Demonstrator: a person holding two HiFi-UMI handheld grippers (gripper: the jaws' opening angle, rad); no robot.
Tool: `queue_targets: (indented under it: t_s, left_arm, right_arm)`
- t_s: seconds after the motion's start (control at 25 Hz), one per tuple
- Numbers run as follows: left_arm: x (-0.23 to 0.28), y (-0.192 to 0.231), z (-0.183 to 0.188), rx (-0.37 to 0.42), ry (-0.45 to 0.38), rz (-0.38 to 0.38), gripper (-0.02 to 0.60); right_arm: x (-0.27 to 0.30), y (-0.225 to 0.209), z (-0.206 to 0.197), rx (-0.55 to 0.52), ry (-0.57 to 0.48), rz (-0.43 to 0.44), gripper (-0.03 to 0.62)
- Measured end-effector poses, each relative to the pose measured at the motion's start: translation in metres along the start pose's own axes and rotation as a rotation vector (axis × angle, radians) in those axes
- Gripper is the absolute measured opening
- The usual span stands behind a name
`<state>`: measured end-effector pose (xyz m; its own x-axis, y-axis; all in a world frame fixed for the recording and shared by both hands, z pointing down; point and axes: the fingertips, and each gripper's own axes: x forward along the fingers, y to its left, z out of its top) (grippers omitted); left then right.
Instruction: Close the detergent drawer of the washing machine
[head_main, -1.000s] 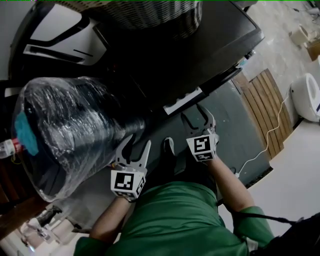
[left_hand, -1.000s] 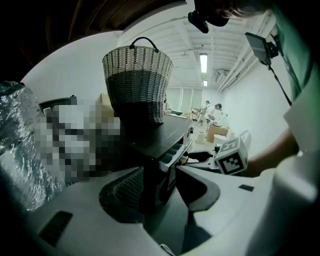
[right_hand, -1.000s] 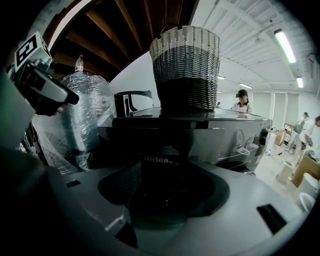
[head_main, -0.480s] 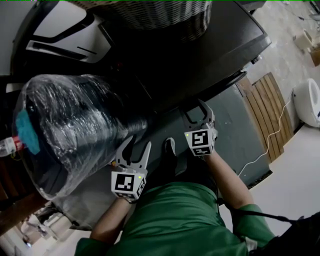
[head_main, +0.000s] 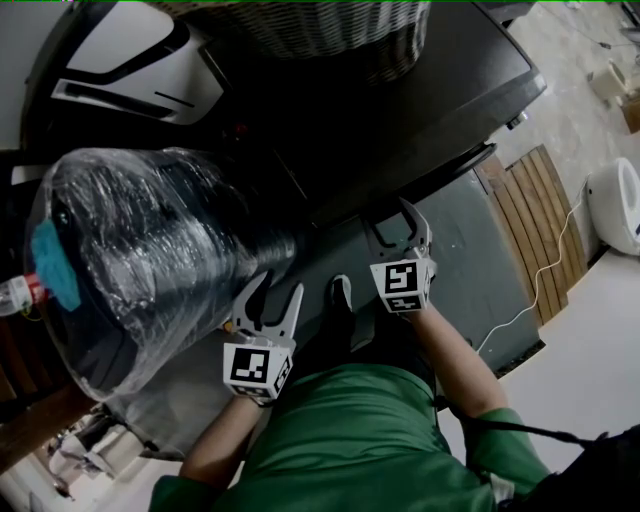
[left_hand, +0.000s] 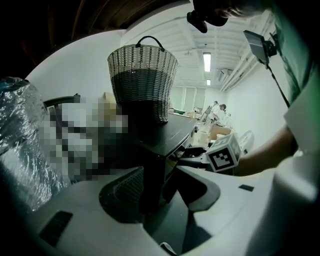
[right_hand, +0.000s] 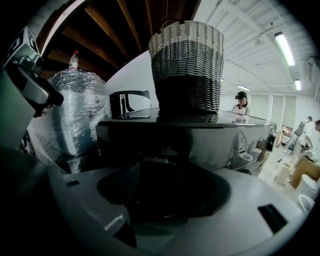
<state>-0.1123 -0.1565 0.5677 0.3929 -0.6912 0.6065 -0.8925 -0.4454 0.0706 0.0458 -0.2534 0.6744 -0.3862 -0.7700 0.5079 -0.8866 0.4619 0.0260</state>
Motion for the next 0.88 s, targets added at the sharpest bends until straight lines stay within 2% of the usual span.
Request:
queue_targets:
  t_s: [0.4,0.64,0.88]
  left_arm:
    - [-0.005,0.006,-0.003,0.005,0.003,0.006,0.206]
    - [-0.008,0.005,0.008,0.020,-0.031,-0.005,0.206]
    - [-0.011,0.008,0.024,0.012,-0.069,-0.007,0.206]
  right_arm:
    - [0.004,-0.001,0.002,-0.007,0.007,-0.006,0.291]
    - [0.002,0.000,0.002,0.010,0.027,0.006,0.291]
    - [-0.019,-0.010,0.031,-0.006,-0.018,-0.011,0.291]
